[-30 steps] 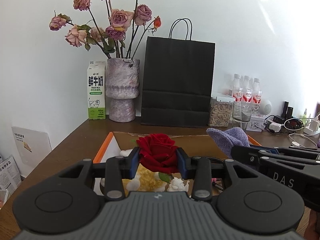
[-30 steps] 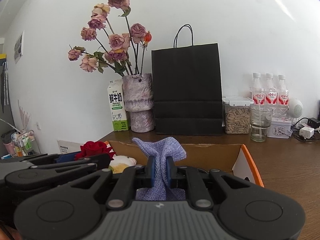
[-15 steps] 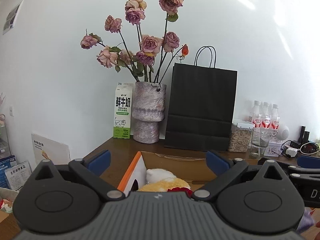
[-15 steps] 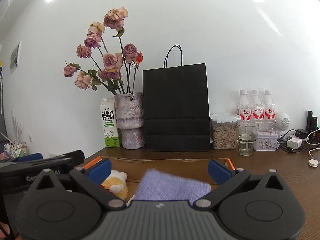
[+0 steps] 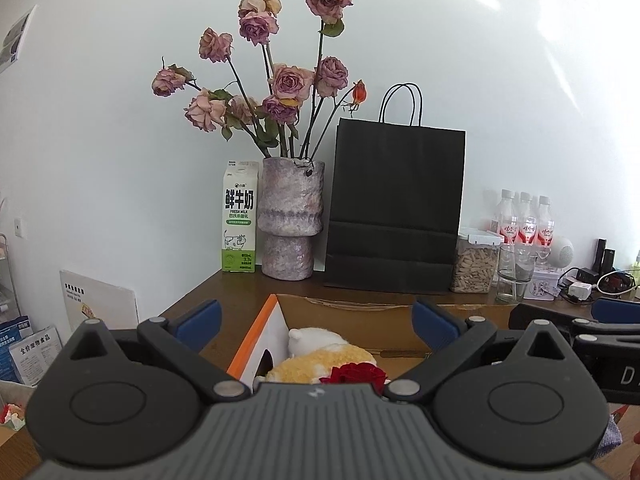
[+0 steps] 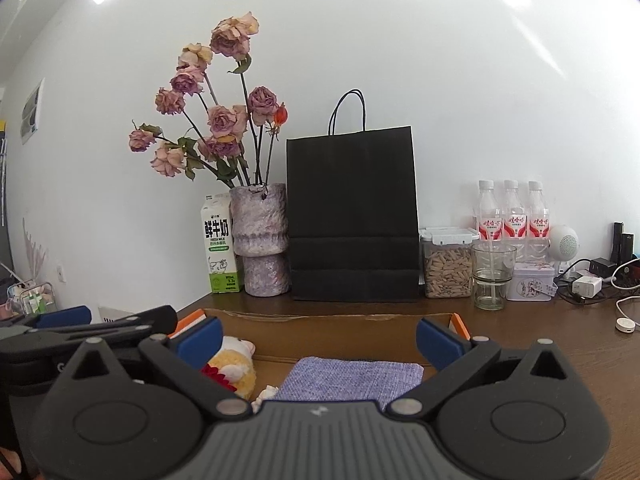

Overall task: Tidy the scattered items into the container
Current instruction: 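Carry the rose and cloth into the box and open both grippers, then withdraw both grippers toward the navy pouch and tissues on the table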

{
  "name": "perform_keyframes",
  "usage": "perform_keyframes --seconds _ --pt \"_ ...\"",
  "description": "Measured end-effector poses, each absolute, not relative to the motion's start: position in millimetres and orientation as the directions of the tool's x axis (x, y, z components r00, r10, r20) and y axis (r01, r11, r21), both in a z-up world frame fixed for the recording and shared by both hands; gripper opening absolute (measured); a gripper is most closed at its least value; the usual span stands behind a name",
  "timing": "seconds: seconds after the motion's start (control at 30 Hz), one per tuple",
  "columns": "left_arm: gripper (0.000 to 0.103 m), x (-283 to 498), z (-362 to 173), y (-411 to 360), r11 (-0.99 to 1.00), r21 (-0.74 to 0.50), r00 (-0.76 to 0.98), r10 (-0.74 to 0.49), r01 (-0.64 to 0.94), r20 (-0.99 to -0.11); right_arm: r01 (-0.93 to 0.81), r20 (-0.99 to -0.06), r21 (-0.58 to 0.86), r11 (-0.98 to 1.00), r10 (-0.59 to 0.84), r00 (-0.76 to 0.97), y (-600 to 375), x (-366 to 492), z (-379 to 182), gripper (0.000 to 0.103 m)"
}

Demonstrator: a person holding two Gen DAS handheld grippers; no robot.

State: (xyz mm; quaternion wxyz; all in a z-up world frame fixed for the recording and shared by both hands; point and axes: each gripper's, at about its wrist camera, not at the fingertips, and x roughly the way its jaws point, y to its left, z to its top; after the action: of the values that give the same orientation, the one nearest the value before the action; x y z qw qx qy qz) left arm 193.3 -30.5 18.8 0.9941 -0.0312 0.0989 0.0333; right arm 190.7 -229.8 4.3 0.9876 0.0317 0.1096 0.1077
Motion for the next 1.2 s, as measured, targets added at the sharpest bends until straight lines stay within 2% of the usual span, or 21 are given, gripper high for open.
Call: perform_keyframes --seconds 0.57,0.9,1.1,1.2 --pt "0.103 183.2 14.2 -26.6 0.997 -0.064 0.98 0.028 -0.042 -0.197 -0.203 -0.207 0.085 0.975 0.217 0.954 -234.1 179.8 -0.3 0.103" --pt "0.103 157.8 0.5 -10.3 0.997 -0.072 0.981 0.026 -0.04 -0.19 -0.159 -0.214 0.051 0.986 0.166 0.963 -248.5 154.4 -18.0 0.103" --pt "0.103 139.7 -9.0 6.8 0.996 -0.075 0.962 0.034 -0.056 -0.271 -0.157 -0.232 0.052 0.986 0.165 0.959 -263.7 129.8 -22.7 0.103" --pt "0.103 125.1 -11.4 18.5 0.993 -0.087 0.954 0.047 -0.076 -0.297 -0.163 -0.284 0.026 0.986 0.163 0.945 -265.5 120.2 -26.5 0.103"
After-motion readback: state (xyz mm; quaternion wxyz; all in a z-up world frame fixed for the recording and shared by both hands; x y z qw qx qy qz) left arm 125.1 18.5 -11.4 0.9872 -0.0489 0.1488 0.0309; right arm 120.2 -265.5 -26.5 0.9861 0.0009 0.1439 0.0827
